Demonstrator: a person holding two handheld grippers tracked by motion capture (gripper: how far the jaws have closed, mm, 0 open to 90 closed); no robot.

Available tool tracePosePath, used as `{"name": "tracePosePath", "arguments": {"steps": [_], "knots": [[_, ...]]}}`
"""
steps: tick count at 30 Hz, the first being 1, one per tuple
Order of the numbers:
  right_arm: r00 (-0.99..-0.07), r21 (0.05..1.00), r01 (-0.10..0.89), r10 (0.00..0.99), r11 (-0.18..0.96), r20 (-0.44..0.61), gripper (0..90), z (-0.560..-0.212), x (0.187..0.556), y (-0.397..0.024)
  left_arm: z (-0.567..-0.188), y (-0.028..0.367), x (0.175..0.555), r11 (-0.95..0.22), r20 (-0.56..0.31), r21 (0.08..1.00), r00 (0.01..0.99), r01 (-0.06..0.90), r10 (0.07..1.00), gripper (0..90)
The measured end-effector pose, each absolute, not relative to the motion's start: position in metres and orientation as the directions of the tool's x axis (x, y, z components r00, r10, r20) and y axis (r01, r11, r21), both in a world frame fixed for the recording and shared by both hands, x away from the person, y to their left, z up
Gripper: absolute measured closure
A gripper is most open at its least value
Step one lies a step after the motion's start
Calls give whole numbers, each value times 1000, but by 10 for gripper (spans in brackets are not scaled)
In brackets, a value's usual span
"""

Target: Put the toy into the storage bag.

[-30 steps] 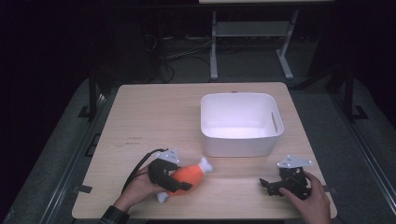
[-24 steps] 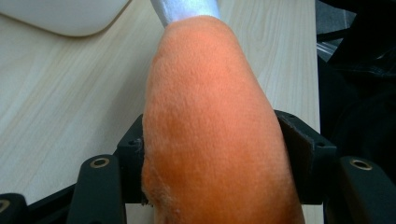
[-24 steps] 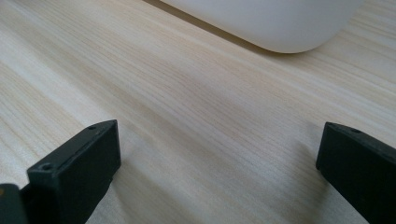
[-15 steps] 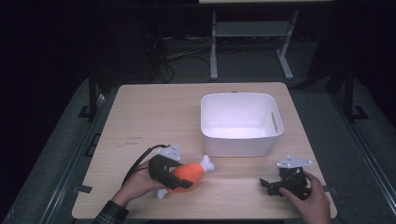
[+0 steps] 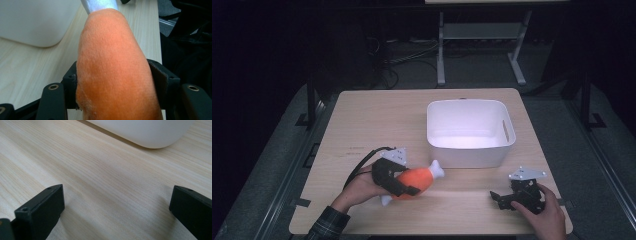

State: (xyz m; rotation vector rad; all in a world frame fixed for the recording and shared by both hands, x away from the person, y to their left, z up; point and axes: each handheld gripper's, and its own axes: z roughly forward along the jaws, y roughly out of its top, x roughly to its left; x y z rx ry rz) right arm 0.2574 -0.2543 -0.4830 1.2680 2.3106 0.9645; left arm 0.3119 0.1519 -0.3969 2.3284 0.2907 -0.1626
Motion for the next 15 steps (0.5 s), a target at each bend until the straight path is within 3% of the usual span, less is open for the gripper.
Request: {"name": "tracePosePath", "arguments": {"steps": [15], "knots": [[-547,698,611,837,372,33,0,-483,257,-254,-376,140,319,-700,-186,686,978,199,96,361]]}}
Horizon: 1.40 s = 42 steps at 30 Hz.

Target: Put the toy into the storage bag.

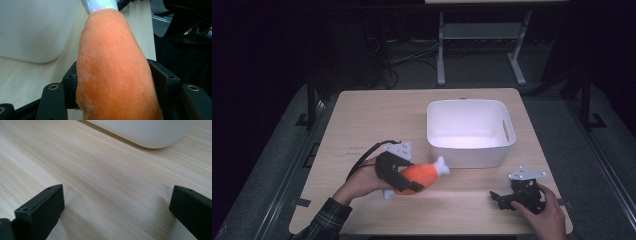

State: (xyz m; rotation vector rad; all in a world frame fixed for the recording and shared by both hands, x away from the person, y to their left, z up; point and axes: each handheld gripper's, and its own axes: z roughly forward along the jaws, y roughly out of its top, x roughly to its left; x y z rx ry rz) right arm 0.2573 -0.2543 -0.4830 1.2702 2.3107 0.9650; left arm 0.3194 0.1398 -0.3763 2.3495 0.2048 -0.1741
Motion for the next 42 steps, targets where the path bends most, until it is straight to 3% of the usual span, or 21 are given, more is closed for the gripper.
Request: {"name": "tracePosePath", "arguments": {"steps": [42], "knots": [[-546,699,611,837,373,31,0,-483,257,-254,-312,101,343,-679,-156,729,987,85,-44,362]]}}
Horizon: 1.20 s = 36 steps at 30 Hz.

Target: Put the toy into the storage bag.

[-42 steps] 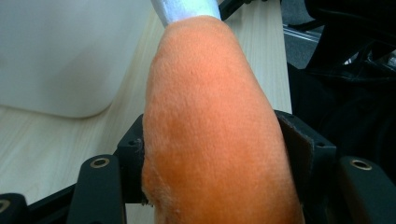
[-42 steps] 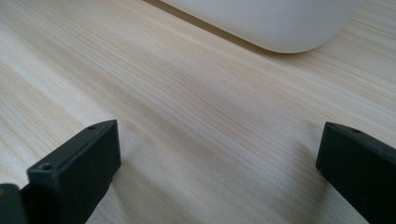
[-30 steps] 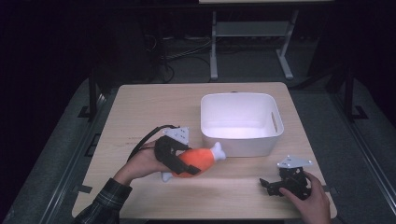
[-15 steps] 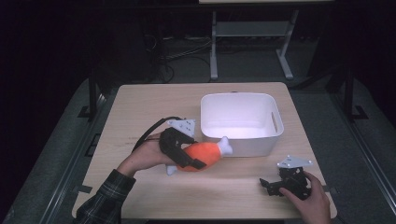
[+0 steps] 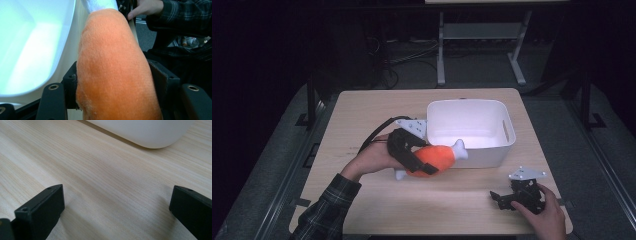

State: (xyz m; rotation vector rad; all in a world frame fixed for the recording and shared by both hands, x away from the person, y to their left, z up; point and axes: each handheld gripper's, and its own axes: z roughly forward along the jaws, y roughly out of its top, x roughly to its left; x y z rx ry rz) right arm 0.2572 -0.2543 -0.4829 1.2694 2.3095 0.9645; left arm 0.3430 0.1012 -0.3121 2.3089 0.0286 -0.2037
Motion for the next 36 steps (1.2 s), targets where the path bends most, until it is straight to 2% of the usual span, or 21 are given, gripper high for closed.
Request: {"name": "tracePosePath", "arguments": {"steps": [36], "knots": [[-546,698,612,837,372,33,0,-483,257,-254,-274,55,390,-727,-102,687,989,-9,-108,362]]}}
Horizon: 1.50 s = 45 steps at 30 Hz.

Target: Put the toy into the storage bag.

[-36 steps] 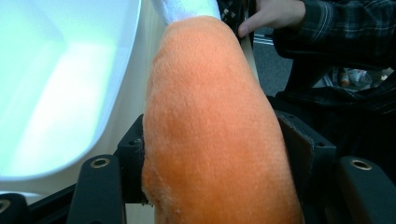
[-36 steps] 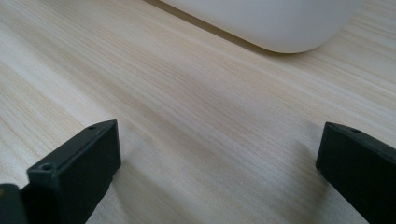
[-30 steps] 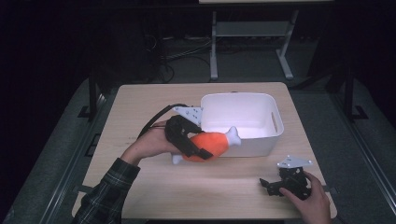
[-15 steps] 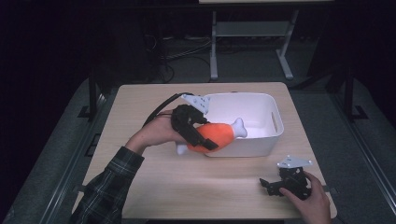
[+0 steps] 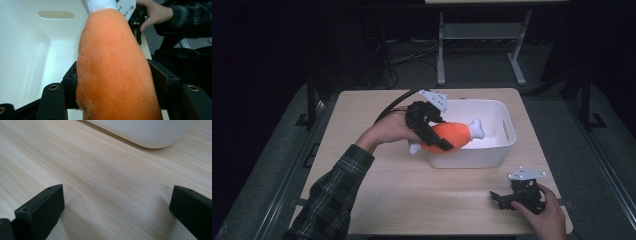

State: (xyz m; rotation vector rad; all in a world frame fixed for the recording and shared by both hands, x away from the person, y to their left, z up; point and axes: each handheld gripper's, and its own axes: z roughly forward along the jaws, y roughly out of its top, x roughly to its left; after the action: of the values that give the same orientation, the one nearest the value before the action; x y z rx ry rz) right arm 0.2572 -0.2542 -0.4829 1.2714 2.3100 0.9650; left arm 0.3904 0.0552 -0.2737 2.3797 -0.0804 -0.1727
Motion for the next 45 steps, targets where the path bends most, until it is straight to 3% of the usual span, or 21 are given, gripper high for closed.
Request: {"name": "tracePosePath", "arguments": {"steps": [15,45], "knots": [[-546,698,612,837,372,32,0,-483,257,-254,-279,21,420,-720,-110,693,983,-30,-146,362],[-546,697,613,837,372,34,0,-483,257,-254,-310,-25,439,-763,-119,644,978,-54,-170,353]]}}
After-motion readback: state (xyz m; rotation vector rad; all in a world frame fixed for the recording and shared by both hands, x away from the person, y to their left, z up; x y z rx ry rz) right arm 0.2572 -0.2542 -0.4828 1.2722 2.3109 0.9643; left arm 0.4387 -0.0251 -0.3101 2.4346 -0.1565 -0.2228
